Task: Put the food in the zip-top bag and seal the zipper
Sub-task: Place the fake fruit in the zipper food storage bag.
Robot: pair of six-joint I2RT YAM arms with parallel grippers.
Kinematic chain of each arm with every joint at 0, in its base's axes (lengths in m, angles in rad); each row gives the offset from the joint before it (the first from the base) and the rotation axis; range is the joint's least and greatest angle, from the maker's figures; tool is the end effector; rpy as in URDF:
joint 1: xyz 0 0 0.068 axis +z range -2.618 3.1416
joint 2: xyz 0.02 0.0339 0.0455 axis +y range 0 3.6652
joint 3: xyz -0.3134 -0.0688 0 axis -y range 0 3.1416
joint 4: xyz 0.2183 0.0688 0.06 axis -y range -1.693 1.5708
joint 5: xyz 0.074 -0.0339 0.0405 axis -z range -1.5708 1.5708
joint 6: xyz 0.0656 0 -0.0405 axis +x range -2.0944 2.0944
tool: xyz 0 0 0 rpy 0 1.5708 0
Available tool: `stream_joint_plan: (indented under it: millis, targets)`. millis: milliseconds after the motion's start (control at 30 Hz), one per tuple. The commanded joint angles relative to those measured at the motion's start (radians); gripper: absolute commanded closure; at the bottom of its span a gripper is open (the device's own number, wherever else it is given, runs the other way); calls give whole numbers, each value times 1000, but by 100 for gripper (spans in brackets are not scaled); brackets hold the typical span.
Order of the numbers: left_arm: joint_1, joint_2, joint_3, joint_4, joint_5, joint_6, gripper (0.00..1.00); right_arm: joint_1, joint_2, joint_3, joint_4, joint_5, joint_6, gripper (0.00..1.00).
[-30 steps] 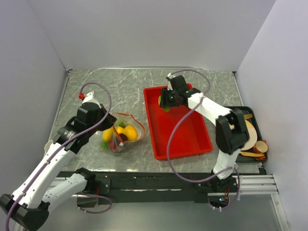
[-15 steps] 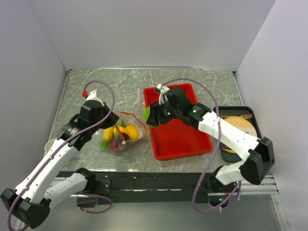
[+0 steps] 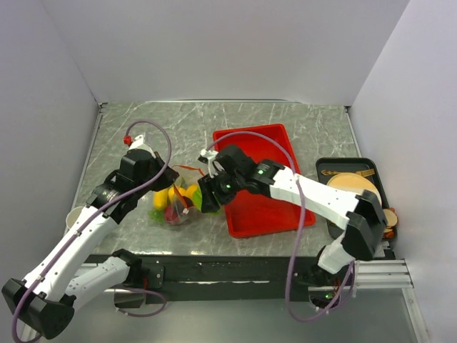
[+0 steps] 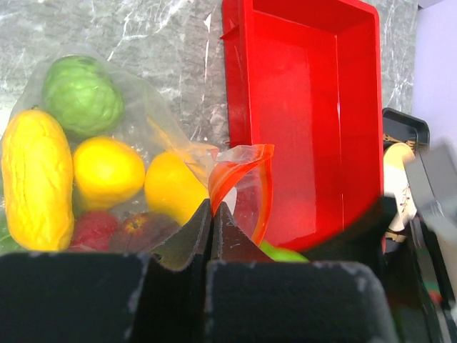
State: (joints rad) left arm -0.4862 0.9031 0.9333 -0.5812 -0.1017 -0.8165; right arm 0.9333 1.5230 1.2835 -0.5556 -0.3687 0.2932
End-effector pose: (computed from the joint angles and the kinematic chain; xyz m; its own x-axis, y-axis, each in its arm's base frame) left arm 0.1454 -0.0693 0.3533 -0.6000 -0.5029 -0.6222 -0.0714 0.8082 -0.5845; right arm 0.1750 0.2760 0.3365 -0.6668 -0.4474 -0.5960 -0.7386 0.5032 0.4487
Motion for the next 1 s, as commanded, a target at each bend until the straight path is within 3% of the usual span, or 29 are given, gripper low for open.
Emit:
stream_joint_plan:
  millis: [0,167,567,967]
  targets:
    - [-3,-30,-19,37,5,-18,99,-2,100,155,23,11,-32,57]
    - [-3,-35,-27,32,13,-26,99,5,198,247,5,-12,-34,57]
    - [-3,-43,-33,29,17,-13,99,27,256,300,20,62,12,51]
    - [-3,-53,-4,15,20,-13,98,27,290,341,69,108,70,35]
